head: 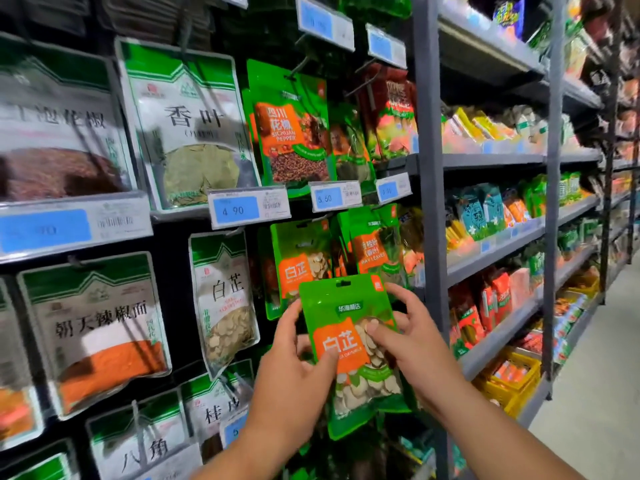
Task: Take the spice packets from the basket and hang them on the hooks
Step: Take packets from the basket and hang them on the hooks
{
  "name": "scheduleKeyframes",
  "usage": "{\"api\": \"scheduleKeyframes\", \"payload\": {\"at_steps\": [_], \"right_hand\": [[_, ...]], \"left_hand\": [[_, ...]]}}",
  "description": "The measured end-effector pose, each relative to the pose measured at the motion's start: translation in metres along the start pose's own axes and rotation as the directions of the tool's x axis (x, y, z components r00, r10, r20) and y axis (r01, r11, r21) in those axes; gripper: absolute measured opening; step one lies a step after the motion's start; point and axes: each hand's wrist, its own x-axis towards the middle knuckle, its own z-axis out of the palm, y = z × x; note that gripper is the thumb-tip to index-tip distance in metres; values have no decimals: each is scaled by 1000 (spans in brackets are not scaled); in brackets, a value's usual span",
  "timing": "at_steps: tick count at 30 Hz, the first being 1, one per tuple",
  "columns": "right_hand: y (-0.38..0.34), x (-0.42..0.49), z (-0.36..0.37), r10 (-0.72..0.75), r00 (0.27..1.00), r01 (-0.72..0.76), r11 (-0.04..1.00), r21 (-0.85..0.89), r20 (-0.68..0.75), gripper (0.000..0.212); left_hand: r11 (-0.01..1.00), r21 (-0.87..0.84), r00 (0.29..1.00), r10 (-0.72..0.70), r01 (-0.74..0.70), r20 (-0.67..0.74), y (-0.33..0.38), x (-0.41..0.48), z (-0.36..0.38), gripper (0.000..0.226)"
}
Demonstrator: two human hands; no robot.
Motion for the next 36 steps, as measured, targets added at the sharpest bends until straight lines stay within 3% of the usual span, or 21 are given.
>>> {"api": "scheduleKeyframes", "payload": {"at_steps": [3,6,9,13,36], "right_hand": [[-16,25,11,-87,996,88,991,-98,17,62],[-35,46,20,-149,989,147,976,-162,1,59],[-46,64,24,-201,980,199,961,-191,12,57],[-50,79,24,-240,971,237,932,-274,26,62],[-45,84,26,-366,929,340,901,-270,-49,55]], "left_hand": [[992,100,997,75,-74,-3,15,30,-13,80],[975,178,989,143,-133,-42,31,54,-21,73],[979,138,986,160,-151,-53,39,71,-23,66],[982,120,986,153,-144,-68,40,84,-24,86],[925,267,956,291,-271,-40,33,93,-28,79]]}}
